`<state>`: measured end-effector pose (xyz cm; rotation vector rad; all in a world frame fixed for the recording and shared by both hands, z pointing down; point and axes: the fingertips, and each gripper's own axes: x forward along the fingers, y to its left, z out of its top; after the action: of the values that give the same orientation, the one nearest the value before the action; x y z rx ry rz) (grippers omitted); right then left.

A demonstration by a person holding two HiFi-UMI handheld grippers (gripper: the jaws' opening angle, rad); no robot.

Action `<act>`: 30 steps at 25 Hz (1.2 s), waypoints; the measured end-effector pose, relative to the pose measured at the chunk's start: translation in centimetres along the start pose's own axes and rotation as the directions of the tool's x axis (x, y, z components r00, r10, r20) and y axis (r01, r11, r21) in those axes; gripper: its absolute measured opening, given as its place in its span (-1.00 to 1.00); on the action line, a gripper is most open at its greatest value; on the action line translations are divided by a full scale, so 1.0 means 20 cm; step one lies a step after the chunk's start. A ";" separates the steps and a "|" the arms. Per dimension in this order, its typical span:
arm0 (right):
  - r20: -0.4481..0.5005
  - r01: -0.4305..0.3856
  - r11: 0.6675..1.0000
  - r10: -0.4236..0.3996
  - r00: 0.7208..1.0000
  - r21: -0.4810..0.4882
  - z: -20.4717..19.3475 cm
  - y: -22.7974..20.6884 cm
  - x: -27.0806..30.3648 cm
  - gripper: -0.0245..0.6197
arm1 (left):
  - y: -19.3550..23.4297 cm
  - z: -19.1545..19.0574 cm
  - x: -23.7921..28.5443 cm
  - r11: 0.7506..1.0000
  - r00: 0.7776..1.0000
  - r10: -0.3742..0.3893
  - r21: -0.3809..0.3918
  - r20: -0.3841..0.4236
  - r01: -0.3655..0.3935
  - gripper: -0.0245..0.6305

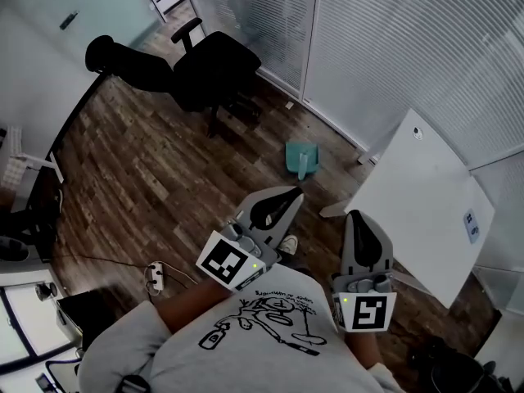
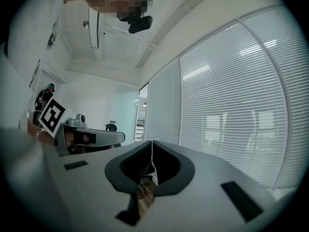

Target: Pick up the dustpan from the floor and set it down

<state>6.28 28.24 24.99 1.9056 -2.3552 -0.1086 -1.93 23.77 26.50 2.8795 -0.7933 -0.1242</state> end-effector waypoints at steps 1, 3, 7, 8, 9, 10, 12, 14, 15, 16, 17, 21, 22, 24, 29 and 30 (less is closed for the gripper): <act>-0.009 -0.003 1.000 0.003 1.000 0.003 -0.01 -0.01 0.02 -0.90 | 0.02 -0.01 0.02 1.000 1.000 0.002 -0.003 -0.002 -0.002 -0.92; -0.021 -0.006 1.000 0.006 1.000 0.005 -0.04 -0.03 0.07 -0.90 | 0.06 -0.02 0.05 1.000 1.000 0.002 -0.008 -0.004 -0.002 -0.92; -0.035 0.001 1.000 -0.001 0.999 0.001 -0.06 -0.09 0.21 -0.90 | 0.18 -0.02 0.16 1.000 1.000 -0.009 -0.018 -0.008 0.009 -0.92; -0.039 0.003 1.000 -0.003 0.999 0.001 -0.07 -0.11 0.26 -0.90 | 0.22 -0.02 0.19 1.000 1.000 -0.013 -0.019 -0.009 0.013 -0.92; -0.043 0.004 1.000 -0.004 0.999 0.003 -0.07 -0.12 0.31 -0.90 | 0.25 -0.02 0.22 1.000 1.000 -0.018 -0.019 -0.010 0.017 -0.92; -0.047 0.005 1.000 -0.005 0.999 0.005 -0.08 -0.13 0.36 -0.90 | 0.29 -0.01 0.25 1.000 1.000 -0.023 -0.018 -0.010 0.023 -0.92; -0.052 0.006 1.000 -0.005 0.999 0.006 -0.07 -0.16 0.46 -0.90 | 0.36 0.01 0.32 0.999 0.999 -0.032 -0.019 -0.007 0.032 -0.92; -0.052 0.003 1.000 -0.003 0.999 0.004 -0.06 -0.18 0.58 -0.90 | 0.46 0.04 0.38 0.999 0.999 -0.036 -0.019 -0.003 0.036 -0.92; -0.052 0.002 1.000 -0.002 0.999 0.005 -0.06 -0.19 0.64 -0.90 | 0.51 0.05 0.40 0.999 0.999 -0.036 -0.017 -0.001 0.036 -0.92; -0.052 0.002 1.000 -0.001 0.999 0.008 -0.06 -0.19 0.70 -0.90 | 0.56 0.06 0.43 0.999 0.999 -0.035 -0.016 0.001 0.035 -0.92; -0.052 0.002 1.000 -0.002 0.999 0.015 -0.05 -0.20 0.75 -0.90 | 0.61 0.07 0.45 0.999 0.999 -0.034 -0.016 0.001 0.034 -0.92; -0.047 0.004 1.000 -0.004 0.999 0.003 -0.02 -0.21 0.97 -0.90 | 0.81 0.11 0.52 0.999 0.999 -0.033 -0.014 -0.004 0.033 -0.92; -0.046 0.005 1.000 -0.005 0.999 0.000 -0.02 -0.21 1.01 -0.90 | 0.86 0.12 0.54 0.999 0.999 -0.034 -0.013 -0.002 0.034 -0.92; -0.045 0.010 1.000 -0.010 0.999 -0.003 0.00 -0.21 1.10 -0.90 | 0.93 0.15 0.56 0.999 0.999 -0.036 -0.014 0.004 0.036 -0.92; -0.036 0.007 1.000 -0.008 0.999 -0.007 0.03 -0.20 1.27 -0.90 | 1.08 0.18 0.62 0.999 0.999 -0.044 -0.016 0.016 0.044 -0.92; -0.029 0.001 1.000 -0.001 1.000 -0.007 0.04 -0.19 1.29 -0.90 | 1.10 0.18 0.63 0.999 0.999 -0.044 -0.018 0.016 0.044 -0.92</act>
<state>4.51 2.12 24.83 1.8926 -2.3318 -0.0881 -2.72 -1.86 26.08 2.8833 -0.7282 -0.1588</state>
